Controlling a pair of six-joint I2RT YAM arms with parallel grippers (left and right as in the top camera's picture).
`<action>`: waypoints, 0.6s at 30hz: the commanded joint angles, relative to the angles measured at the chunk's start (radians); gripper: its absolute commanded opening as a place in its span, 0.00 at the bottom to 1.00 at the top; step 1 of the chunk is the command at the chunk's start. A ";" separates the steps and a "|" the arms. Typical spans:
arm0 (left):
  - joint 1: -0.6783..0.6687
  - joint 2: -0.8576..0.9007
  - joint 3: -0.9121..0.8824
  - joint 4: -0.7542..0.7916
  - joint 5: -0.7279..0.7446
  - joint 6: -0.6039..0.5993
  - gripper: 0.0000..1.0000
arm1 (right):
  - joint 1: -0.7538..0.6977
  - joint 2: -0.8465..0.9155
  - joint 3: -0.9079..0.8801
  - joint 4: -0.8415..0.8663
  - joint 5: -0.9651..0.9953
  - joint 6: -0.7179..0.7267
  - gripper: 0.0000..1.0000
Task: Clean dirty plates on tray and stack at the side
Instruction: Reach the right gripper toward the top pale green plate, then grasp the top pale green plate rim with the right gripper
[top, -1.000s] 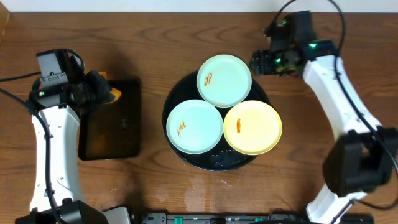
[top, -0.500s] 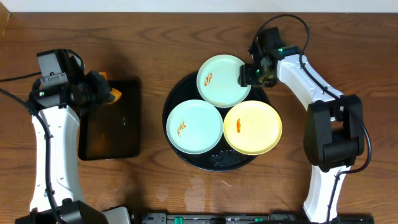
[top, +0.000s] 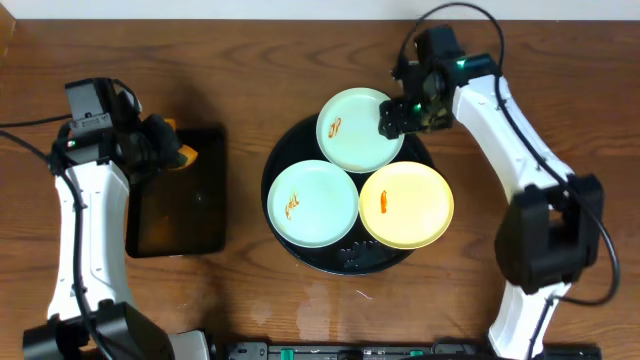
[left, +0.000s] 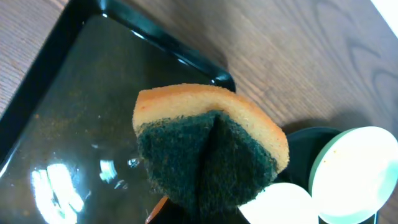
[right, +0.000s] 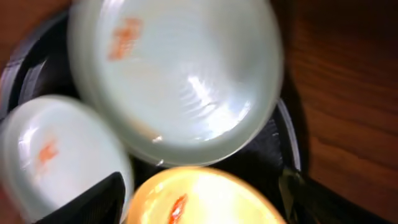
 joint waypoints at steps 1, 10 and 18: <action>-0.001 0.012 0.017 0.006 -0.013 0.021 0.08 | 0.078 -0.049 0.026 -0.066 -0.042 -0.091 0.74; -0.001 0.012 0.017 0.015 -0.026 0.021 0.07 | 0.264 -0.019 -0.110 0.016 0.054 -0.077 0.79; -0.001 0.012 0.017 -0.007 -0.031 0.019 0.07 | 0.331 -0.013 -0.211 0.075 0.147 0.018 0.66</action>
